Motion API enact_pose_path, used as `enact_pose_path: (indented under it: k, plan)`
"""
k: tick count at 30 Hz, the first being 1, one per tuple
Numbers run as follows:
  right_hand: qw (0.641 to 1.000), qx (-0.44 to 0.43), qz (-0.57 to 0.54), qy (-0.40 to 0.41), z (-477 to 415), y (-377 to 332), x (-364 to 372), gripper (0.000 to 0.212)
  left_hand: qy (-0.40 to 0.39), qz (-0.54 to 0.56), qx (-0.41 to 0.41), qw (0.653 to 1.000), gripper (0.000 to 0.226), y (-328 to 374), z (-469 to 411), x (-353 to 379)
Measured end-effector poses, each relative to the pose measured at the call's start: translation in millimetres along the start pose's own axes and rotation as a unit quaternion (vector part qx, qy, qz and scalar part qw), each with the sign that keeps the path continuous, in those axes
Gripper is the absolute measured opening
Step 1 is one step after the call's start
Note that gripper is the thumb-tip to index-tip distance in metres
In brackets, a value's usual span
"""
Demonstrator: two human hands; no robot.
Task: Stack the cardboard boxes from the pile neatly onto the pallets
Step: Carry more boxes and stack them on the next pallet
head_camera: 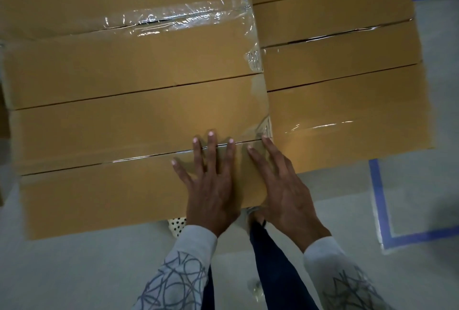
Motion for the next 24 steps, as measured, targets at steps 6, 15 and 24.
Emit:
enact_pose_path:
  k: [6,15,24]
  plan:
    - [1.0,0.004,0.003,-0.009,1,7,-3,0.144,0.02,0.002,0.0,1.0,0.142,-2,0,3]
    - [0.999,0.023,0.003,-0.037,1,8,-5,0.143,0.026,-0.01,-0.003,1.0,0.121,0,-2,11]
    - [0.999,0.025,0.014,-0.04,2,7,-2,0.136,0.177,0.2,-0.1,0.958,0.044,26,85,31]
Point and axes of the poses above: each hand's wrist, its own z-axis away from the middle knuckle, its own x-axis out of the palm, y = z × x, the point moved 4 cm from there along -z, towards the middle knuckle, and after that the axes turned 12 degrees about -x, right-handed, at the moved point
